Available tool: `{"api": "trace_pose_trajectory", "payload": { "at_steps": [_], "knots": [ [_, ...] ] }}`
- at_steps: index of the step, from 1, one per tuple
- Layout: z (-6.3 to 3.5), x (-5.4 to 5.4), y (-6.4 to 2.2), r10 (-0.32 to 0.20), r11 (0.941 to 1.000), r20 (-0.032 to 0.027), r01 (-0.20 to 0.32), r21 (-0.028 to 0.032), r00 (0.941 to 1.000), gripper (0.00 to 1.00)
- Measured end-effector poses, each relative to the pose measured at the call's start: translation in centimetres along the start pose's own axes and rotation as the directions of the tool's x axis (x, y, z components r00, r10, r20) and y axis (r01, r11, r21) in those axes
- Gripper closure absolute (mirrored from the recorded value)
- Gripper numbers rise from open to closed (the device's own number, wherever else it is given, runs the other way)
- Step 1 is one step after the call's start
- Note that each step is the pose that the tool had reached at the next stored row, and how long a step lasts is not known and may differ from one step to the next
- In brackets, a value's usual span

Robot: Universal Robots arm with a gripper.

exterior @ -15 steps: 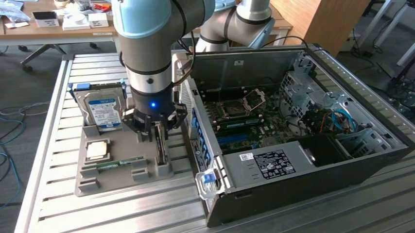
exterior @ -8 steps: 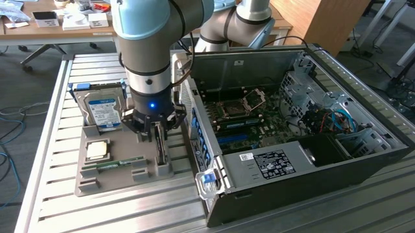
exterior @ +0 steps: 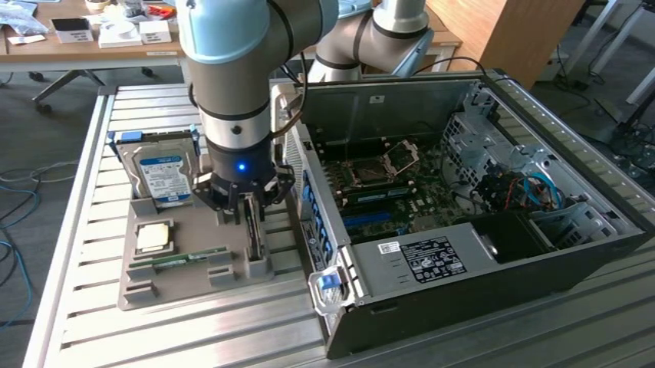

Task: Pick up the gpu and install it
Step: 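Pick up the gpu and move the gpu toward the slot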

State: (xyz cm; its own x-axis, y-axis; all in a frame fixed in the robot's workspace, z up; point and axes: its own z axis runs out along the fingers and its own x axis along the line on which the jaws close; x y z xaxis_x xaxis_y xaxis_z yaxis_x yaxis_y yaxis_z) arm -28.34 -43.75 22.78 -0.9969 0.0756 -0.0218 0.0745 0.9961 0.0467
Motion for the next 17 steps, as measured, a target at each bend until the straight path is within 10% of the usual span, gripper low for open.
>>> {"api": "trace_pose_trajectory", "payload": {
  "at_steps": [17],
  "knots": [
    [0.15,0.06,0.17,0.0,1.0,0.0001,0.0,-0.0001,1.0,0.57]
  ]
}}
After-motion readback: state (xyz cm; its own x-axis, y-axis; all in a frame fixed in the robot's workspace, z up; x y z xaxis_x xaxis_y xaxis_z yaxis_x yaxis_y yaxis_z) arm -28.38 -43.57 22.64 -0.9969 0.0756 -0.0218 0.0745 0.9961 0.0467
